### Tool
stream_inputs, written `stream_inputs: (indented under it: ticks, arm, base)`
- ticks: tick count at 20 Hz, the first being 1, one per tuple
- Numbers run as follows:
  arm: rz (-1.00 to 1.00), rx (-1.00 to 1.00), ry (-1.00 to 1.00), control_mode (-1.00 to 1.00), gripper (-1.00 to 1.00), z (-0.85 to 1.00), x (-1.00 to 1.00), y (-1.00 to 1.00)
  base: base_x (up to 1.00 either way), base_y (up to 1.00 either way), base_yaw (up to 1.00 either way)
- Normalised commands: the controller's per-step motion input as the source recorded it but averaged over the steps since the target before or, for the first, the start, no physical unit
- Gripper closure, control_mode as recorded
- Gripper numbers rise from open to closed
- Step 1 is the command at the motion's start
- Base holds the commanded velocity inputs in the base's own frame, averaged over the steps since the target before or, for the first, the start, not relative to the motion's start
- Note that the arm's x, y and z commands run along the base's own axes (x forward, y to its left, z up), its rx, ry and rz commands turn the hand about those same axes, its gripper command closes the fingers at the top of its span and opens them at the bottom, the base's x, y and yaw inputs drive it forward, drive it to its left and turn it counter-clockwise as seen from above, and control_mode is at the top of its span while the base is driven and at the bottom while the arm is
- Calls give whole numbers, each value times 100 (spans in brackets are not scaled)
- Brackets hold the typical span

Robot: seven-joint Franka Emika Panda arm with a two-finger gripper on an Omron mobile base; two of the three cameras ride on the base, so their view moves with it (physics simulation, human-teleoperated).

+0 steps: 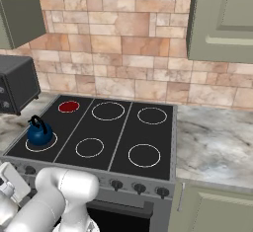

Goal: Turn off the rear left burner of the stove.

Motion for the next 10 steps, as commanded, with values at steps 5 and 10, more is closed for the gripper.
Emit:
stream_inputs:
  ticks: [5, 10]
  arm:
    - [0, 0, 0, -100, -100, -32, 0, -13]
    - [0, 0, -1, -100, -100, -34, 0, -22]
  base:
    - [0, 0, 0]
    - [0, 0, 0]
